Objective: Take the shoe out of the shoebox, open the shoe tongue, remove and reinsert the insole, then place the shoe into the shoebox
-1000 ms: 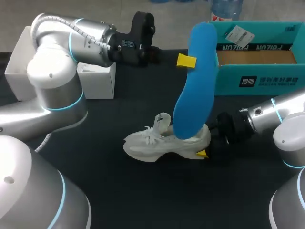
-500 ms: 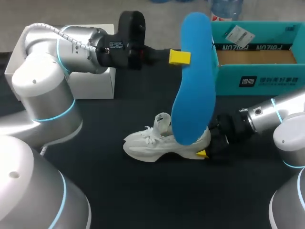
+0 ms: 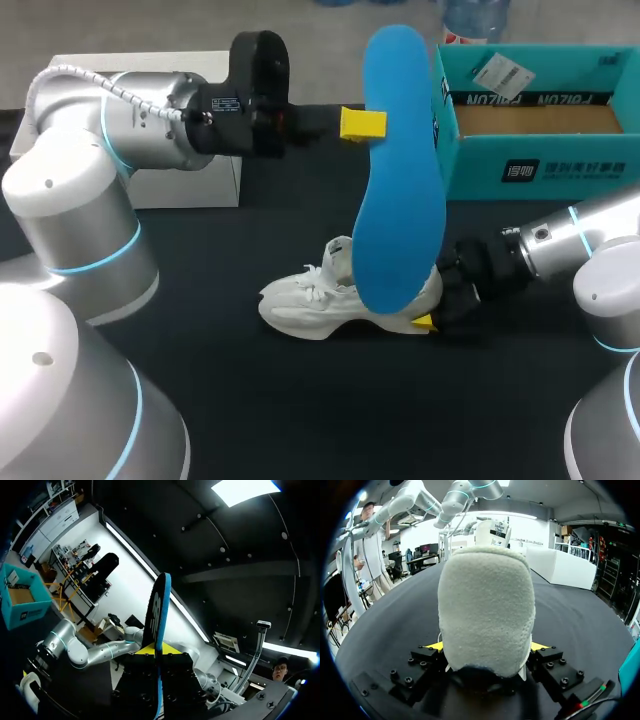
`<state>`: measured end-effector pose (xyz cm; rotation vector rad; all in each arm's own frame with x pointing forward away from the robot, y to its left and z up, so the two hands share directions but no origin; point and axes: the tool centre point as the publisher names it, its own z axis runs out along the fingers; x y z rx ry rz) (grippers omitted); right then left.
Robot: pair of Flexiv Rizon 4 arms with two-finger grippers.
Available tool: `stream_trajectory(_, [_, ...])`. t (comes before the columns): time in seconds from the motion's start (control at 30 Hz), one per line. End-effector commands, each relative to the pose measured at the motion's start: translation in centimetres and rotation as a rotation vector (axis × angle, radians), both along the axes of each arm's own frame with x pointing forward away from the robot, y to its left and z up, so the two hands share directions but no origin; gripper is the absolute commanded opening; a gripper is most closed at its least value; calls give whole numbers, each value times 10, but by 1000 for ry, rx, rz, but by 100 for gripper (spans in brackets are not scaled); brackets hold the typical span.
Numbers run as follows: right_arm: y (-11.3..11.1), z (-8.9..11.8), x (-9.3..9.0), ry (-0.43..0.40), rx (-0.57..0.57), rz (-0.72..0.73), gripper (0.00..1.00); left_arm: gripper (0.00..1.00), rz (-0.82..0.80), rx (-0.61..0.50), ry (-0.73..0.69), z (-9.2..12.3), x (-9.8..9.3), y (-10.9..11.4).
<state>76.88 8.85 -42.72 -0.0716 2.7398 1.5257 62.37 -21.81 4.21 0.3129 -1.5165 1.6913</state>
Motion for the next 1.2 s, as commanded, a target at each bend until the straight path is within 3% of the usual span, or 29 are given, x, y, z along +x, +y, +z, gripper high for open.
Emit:
stream_trajectory(0.03, [1, -1, -1, -2, -1, -2, 0, 0, 4, -3, 1, -1, -2, 1])
stream_trajectory(0.57, [1, -1, -1, -2, -1, -2, 0, 0, 4, -3, 1, -1, -2, 1])
stream_trajectory(0.6, [1, -1, -1, -2, -1, -2, 24, 0, 4, -3, 1, -1, -2, 1])
stream_trajectory(0.63, [1, -1, -1, -2, -1, -2, 71, 0, 4, -3, 1, -1, -2, 1])
stream_trajectory(0.67, [1, -1, -1, -2, -1, -2, 100, 0, 4, -3, 1, -1, -2, 1])
stream_trajectory(1.2, [-10, 10, 0, -10, -57, -14, 100, 0, 4, -3, 1, -1, -2, 1])
